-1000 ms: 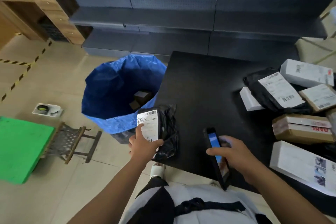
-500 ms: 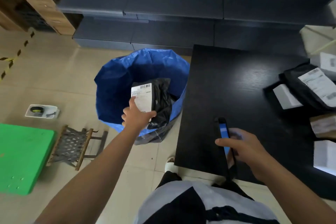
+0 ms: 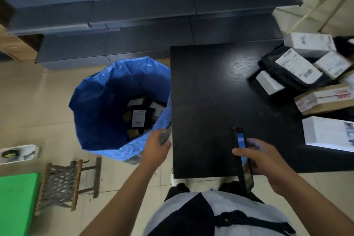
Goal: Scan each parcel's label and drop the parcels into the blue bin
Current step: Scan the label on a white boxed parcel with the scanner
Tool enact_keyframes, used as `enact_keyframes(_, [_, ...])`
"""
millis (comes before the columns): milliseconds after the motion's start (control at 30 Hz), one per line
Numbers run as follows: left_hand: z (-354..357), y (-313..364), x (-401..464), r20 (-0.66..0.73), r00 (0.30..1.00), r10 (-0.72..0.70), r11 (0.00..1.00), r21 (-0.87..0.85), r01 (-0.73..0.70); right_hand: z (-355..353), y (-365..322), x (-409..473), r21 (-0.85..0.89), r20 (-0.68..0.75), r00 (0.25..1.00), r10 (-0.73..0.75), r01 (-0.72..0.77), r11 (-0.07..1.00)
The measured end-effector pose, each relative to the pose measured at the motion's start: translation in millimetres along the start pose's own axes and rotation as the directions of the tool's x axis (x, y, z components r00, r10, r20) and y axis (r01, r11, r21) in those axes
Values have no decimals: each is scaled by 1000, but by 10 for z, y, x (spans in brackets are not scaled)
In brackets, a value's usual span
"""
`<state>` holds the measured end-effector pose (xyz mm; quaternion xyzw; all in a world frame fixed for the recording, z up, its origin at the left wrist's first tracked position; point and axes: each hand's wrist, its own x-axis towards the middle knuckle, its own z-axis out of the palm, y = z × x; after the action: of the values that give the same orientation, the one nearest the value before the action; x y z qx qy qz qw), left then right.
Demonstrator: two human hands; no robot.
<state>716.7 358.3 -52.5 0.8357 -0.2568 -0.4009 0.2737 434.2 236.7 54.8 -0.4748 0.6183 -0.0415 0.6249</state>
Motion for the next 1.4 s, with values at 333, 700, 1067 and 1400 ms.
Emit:
enact_keyframes(333, [971,920,-274,329,900,284,925,154,-348,-1002,249,-45,146,-101,995,-6,21,989])
enact_keyframes(700, [2753,2668,-450,593,674,442,619,342,-707,-2497,819,-26,280,-195,981,-7,63,958])
enact_keyframes(1067, [4236,3422,-341,754,572,322,5,603,-798,-3459,1307,-133,274,-254,965,62,11,962])
enact_keyframes(1400, [3862,3123,-522,670,664,332,309,588,-748,-3611,1383,3,271,-220,974,49,13,963])
